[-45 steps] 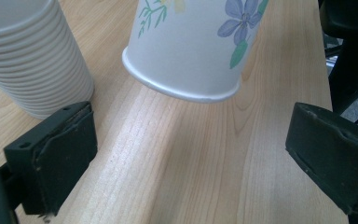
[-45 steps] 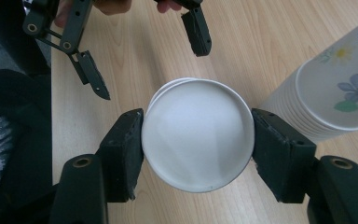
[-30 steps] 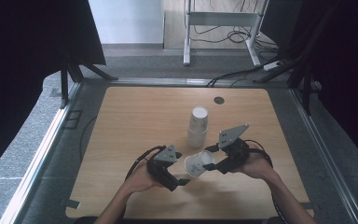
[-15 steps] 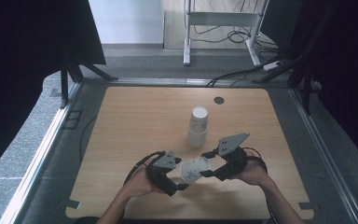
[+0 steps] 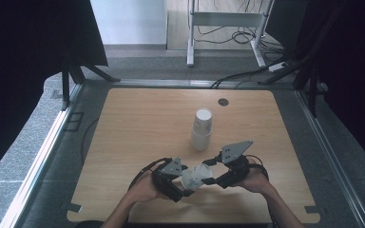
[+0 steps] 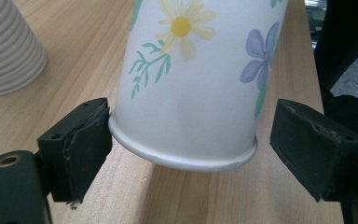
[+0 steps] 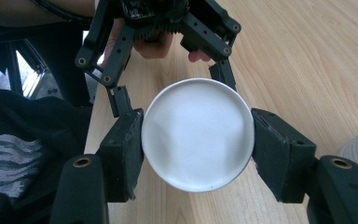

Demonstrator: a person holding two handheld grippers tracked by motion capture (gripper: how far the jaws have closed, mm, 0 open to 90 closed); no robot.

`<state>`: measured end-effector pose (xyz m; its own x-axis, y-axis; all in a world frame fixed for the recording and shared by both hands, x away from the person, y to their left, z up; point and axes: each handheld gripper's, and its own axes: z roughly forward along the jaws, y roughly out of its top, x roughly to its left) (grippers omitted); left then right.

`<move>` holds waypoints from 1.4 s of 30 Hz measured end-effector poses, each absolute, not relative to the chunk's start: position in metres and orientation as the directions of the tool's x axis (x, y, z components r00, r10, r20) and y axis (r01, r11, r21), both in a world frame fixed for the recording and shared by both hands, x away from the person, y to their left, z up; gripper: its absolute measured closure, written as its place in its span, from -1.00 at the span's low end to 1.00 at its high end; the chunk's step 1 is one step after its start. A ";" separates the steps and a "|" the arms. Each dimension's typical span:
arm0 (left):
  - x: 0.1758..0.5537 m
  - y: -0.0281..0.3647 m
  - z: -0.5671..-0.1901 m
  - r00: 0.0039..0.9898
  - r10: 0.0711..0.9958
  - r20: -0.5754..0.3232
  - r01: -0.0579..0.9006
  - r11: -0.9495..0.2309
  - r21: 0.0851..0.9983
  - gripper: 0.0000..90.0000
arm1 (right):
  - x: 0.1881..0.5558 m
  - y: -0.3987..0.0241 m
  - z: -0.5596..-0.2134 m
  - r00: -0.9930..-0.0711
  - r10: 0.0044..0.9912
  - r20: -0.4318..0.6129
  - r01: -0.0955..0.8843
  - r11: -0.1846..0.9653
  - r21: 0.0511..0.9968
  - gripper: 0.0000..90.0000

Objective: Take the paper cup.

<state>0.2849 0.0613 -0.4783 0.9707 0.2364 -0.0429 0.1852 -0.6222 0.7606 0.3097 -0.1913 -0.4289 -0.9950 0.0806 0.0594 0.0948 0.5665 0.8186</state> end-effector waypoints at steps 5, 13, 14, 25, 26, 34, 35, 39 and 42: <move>0.287 0.060 -0.481 0.968 0.244 -0.049 0.196 -0.625 0.756 -0.72 | 0.309 -0.192 -0.428 -0.995 0.076 0.060 0.092 0.556 0.826 -0.16; 0.287 0.055 -0.484 0.971 0.234 -0.049 0.190 -0.631 0.753 -0.70 | 0.309 -0.191 -0.428 -0.995 0.068 0.071 0.096 0.546 0.832 -0.16; 0.287 0.055 -0.484 0.971 0.235 -0.048 0.191 -0.632 0.751 -0.69 | 0.309 -0.190 -0.428 -0.995 0.066 0.069 0.094 0.547 0.832 -0.16; 0.287 0.058 -0.483 0.970 0.239 -0.043 0.188 -0.628 0.755 -0.41 | 0.311 -0.192 -0.431 -0.995 0.067 0.078 0.102 0.559 0.823 -0.16; 0.287 0.058 -0.483 0.970 0.240 -0.044 0.190 -0.628 0.754 -0.38 | 0.311 -0.192 -0.431 -0.995 0.067 0.079 0.103 0.559 0.823 -0.16; 0.288 0.059 -0.479 0.967 0.251 -0.037 0.194 -0.636 0.747 -0.23 | 0.314 -0.194 -0.432 -0.992 0.079 0.094 0.122 0.567 0.814 -0.17; 0.289 0.060 -0.478 0.968 0.248 -0.031 0.189 -0.643 0.742 -0.22 | 0.314 -0.195 -0.432 -0.992 0.081 0.097 0.125 0.569 0.813 -0.17; 0.289 0.059 -0.477 0.968 0.248 -0.028 0.188 -0.649 0.737 -0.18 | 0.315 -0.195 -0.432 -0.991 0.084 0.100 0.130 0.572 0.810 -0.17; 0.288 0.059 -0.477 0.968 0.250 -0.022 0.187 -0.658 0.729 -0.17 | 0.315 -0.195 -0.433 -0.991 0.086 0.101 0.132 0.580 0.804 -0.17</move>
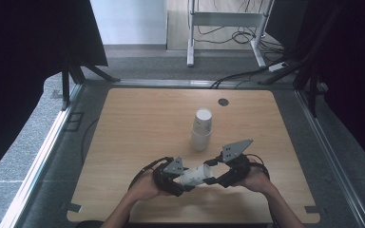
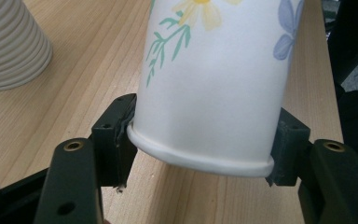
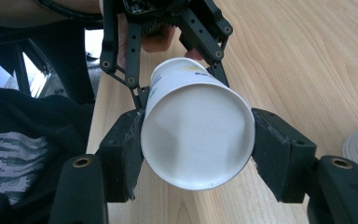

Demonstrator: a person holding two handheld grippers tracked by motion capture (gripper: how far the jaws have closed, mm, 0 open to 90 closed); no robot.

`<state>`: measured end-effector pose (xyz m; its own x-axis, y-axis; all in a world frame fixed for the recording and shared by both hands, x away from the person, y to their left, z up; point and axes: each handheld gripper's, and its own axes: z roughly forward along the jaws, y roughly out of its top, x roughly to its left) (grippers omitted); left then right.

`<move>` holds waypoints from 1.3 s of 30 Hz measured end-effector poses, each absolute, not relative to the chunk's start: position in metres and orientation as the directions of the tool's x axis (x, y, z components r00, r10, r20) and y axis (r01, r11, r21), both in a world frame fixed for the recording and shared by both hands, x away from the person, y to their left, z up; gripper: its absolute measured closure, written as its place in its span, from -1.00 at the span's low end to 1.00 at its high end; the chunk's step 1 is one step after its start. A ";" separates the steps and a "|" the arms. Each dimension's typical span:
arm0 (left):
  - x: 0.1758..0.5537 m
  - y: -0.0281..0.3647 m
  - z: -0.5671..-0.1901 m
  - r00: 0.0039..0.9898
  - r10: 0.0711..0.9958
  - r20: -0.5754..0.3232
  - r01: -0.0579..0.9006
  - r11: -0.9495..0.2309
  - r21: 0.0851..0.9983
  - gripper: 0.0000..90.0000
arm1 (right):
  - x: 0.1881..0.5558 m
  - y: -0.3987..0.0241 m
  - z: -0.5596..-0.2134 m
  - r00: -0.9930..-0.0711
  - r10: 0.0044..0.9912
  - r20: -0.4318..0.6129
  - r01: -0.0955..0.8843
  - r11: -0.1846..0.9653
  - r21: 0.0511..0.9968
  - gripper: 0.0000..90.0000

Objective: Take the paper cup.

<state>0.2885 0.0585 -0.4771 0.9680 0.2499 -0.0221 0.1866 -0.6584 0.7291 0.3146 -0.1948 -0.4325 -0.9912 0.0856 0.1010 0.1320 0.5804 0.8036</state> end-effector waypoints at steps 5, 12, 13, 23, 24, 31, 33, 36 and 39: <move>0.289 0.058 -0.475 0.968 0.251 -0.004 0.180 -0.683 0.708 -0.17 | 0.314 -0.193 -0.433 -0.991 0.090 0.096 0.130 0.592 0.795 -0.19; 0.293 0.061 -0.468 0.960 0.280 0.020 0.195 -0.716 0.670 -0.18 | 0.313 -0.195 -0.425 -0.989 0.130 0.070 0.136 0.615 0.777 -0.42; 0.293 0.061 -0.467 0.959 0.281 0.027 0.193 -0.724 0.662 -0.18 | 0.313 -0.196 -0.424 -0.989 0.137 0.063 0.135 0.622 0.771 -0.45; 0.293 0.050 -0.453 0.968 0.226 0.109 0.129 -0.821 0.556 -0.18 | 0.309 -0.182 -0.417 -0.990 0.143 -0.019 0.097 0.758 0.645 -0.61; 0.293 0.048 -0.451 0.969 0.219 0.118 0.122 -0.830 0.545 -0.18 | 0.309 -0.180 -0.418 -0.991 0.134 -0.030 0.085 0.774 0.628 -0.62; 0.291 0.037 -0.444 0.970 0.172 0.173 0.077 -0.889 0.452 -0.18 | 0.309 -0.165 -0.423 -0.993 0.103 -0.063 0.053 0.840 0.540 -0.61; 0.291 0.034 -0.444 0.969 0.161 0.189 0.066 -0.900 0.432 -0.18 | 0.309 -0.162 -0.425 -0.993 0.096 -0.068 0.046 0.851 0.523 -0.60; 0.290 0.030 -0.443 0.967 0.148 0.206 0.053 -0.913 0.405 -0.18 | 0.309 -0.157 -0.428 -0.994 0.077 -0.080 0.027 0.868 0.497 -0.58; 0.289 0.027 -0.441 0.965 0.146 0.217 0.050 -0.918 0.394 -0.18 | 0.309 -0.153 -0.431 -0.994 0.071 -0.087 0.021 0.878 0.478 -0.56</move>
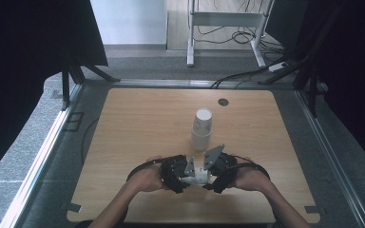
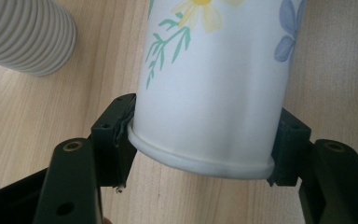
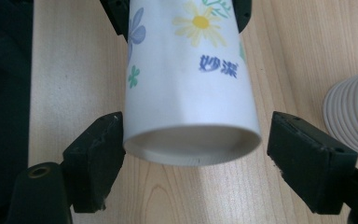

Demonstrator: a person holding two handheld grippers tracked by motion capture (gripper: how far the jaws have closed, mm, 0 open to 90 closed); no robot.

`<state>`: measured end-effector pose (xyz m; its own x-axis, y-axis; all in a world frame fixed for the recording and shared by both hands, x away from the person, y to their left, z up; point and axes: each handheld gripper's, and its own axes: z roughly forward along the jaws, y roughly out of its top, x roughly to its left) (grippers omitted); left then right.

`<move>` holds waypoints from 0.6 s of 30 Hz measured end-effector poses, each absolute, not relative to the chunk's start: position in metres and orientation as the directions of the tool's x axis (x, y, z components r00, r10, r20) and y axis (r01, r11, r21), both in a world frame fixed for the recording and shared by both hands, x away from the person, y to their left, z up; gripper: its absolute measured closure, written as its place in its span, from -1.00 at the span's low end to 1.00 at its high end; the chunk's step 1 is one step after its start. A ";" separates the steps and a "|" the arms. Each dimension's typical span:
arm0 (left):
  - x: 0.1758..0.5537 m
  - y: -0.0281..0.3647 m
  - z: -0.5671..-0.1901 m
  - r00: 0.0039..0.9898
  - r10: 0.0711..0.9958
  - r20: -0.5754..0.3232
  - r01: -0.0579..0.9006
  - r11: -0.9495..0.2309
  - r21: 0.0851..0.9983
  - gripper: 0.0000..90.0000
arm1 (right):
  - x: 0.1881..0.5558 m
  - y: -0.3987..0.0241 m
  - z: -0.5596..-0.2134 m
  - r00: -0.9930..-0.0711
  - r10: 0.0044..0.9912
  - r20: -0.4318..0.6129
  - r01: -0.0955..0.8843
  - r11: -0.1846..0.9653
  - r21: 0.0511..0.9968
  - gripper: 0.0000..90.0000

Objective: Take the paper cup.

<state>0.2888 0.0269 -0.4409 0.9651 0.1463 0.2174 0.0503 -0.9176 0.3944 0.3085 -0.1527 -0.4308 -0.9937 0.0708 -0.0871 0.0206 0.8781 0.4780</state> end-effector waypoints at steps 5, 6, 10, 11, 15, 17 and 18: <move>0.287 0.022 -0.440 0.964 0.135 0.229 0.040 -0.925 0.378 -0.18 | 0.308 -0.148 -0.435 -0.993 0.068 -0.094 0.018 0.889 0.457 -0.51; 0.286 0.022 -0.440 0.964 0.138 0.229 0.042 -0.923 0.383 -0.18 | 0.308 -0.147 -0.436 -0.994 0.067 -0.091 0.018 0.890 0.456 -0.50; 0.286 0.021 -0.440 0.964 0.124 0.235 0.029 -0.928 0.371 -0.18 | 0.308 -0.146 -0.439 -0.994 0.078 -0.078 0.035 0.895 0.446 -0.45; 0.286 0.020 -0.440 0.963 0.118 0.241 0.022 -0.931 0.365 -0.18 | 0.308 -0.146 -0.440 -0.994 0.079 -0.074 0.038 0.895 0.445 -0.44; 0.286 0.020 -0.440 0.963 0.105 0.249 0.013 -0.939 0.344 -0.19 | 0.307 -0.144 -0.442 -0.995 0.068 -0.074 0.029 0.898 0.439 -0.37; 0.287 0.019 -0.439 0.961 0.090 0.261 -0.003 -0.941 0.337 -0.19 | 0.307 -0.144 -0.442 -0.995 0.069 -0.072 0.030 0.898 0.438 -0.34; 0.287 0.019 -0.439 0.960 0.092 0.263 -0.001 -0.942 0.335 -0.19 | 0.307 -0.143 -0.443 -0.995 0.064 -0.073 0.026 0.899 0.438 -0.32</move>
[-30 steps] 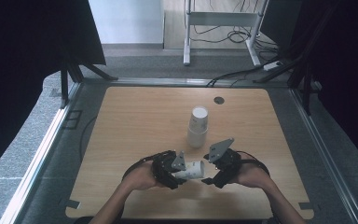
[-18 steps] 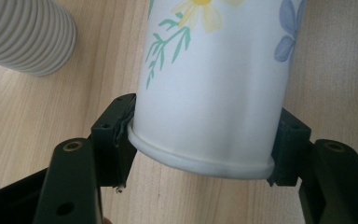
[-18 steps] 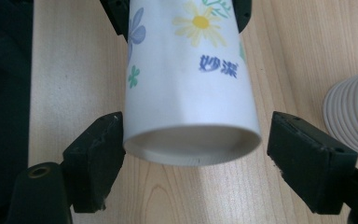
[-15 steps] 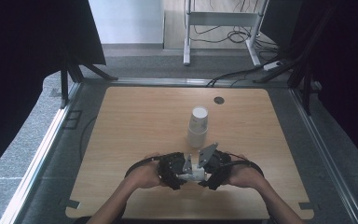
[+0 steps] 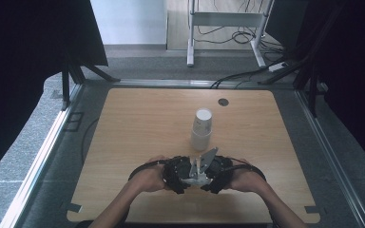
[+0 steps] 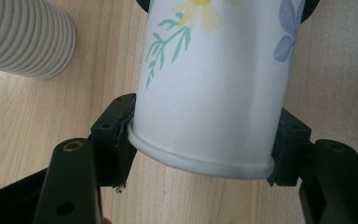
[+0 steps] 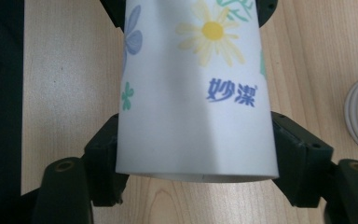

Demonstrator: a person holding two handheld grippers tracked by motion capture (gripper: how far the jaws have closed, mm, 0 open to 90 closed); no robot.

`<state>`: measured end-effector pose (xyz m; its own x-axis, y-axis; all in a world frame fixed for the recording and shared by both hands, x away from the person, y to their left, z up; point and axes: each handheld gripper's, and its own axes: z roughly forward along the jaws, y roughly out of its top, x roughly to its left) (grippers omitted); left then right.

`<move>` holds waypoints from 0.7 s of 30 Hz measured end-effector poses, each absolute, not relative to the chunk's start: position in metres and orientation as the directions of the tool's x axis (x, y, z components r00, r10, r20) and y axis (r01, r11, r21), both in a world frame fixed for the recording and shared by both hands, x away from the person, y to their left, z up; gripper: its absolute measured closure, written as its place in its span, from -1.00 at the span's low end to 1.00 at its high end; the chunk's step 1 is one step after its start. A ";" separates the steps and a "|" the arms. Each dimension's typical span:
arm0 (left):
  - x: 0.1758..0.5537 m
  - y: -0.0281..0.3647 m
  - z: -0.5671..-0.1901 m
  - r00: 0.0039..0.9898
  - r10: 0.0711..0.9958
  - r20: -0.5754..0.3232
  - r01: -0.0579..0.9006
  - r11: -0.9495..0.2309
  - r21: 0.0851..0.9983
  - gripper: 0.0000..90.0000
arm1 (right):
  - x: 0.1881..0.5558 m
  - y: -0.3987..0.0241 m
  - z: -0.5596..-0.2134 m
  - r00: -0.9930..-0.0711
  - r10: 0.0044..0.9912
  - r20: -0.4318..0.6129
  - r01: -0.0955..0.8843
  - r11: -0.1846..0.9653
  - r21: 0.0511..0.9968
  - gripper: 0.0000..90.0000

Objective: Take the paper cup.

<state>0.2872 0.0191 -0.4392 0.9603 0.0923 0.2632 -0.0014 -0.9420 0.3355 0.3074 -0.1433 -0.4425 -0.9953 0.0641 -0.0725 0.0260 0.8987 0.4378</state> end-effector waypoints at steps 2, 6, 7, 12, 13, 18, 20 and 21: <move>0.288 0.019 -0.439 0.959 0.075 0.272 -0.019 -0.945 0.327 -0.19 | 0.308 -0.143 -0.443 -0.996 0.056 -0.066 0.022 0.899 0.438 -0.27; 0.290 0.019 -0.440 0.961 0.064 0.270 -0.028 -0.945 0.325 -0.19 | 0.307 -0.142 -0.444 -0.996 0.066 -0.054 0.036 0.898 0.439 -0.19; 0.289 0.019 -0.441 0.961 0.073 0.267 -0.021 -0.943 0.331 -0.20 | 0.306 -0.142 -0.444 -0.996 0.074 -0.047 0.046 0.898 0.438 -0.18; 0.286 0.021 -0.443 0.966 0.115 0.231 0.024 -0.930 0.367 -0.31 | 0.305 -0.143 -0.443 -0.996 0.080 -0.038 0.055 0.893 0.447 -0.17; 0.287 0.021 -0.443 0.967 0.115 0.226 0.024 -0.928 0.372 -0.34 | 0.304 -0.143 -0.442 -0.996 0.086 -0.031 0.064 0.895 0.441 -0.17; 0.289 0.027 -0.439 0.971 0.156 0.183 0.065 -0.901 0.428 -0.50 | 0.304 -0.146 -0.439 -0.997 0.072 -0.040 0.045 0.883 0.468 -0.18; 0.291 0.030 -0.437 0.971 0.162 0.174 0.069 -0.893 0.444 -0.57 | 0.306 -0.148 -0.437 -0.997 0.061 -0.047 0.031 0.876 0.481 -0.18; 0.291 0.032 -0.435 0.973 0.164 0.163 0.074 -0.887 0.455 -0.59 | 0.305 -0.149 -0.436 -0.997 0.069 -0.039 0.041 0.870 0.492 -0.18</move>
